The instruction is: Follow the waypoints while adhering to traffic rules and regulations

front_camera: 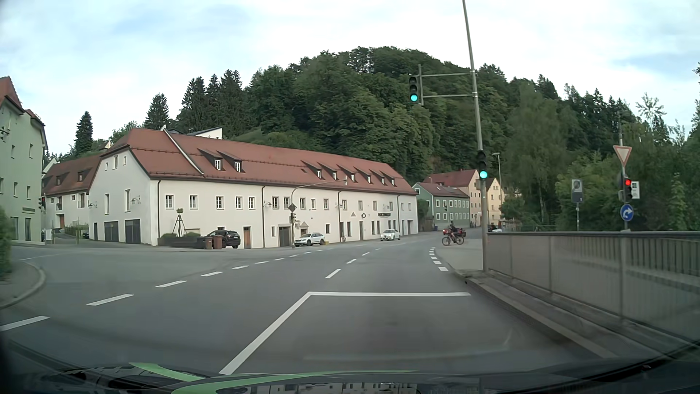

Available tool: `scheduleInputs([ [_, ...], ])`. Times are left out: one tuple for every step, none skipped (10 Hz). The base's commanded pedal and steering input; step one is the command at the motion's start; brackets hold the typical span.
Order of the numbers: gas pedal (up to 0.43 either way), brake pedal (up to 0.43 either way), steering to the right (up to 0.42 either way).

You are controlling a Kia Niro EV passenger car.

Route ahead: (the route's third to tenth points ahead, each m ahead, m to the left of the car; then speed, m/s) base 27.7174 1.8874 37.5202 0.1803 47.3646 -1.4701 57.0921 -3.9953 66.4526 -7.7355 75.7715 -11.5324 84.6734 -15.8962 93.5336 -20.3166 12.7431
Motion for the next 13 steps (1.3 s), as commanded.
scheduleInputs([
  [0.000,0.000,0.010],
  [0.000,0.000,0.012],
  [0.000,0.000,0.014],
  [0.000,0.000,0.020],
  [0.000,0.000,0.026],
  [0.000,0.244,0.016],
  [0.000,0.293,0.012],
  [0.000,0.317,0.014],
  [0.000,0.287,0.014],
  [0.000,0.268,0.013],
  [0.000,0.256,0.013],
  [0.000,0.256,0.013],
  [0.000,0.256,0.015],
])
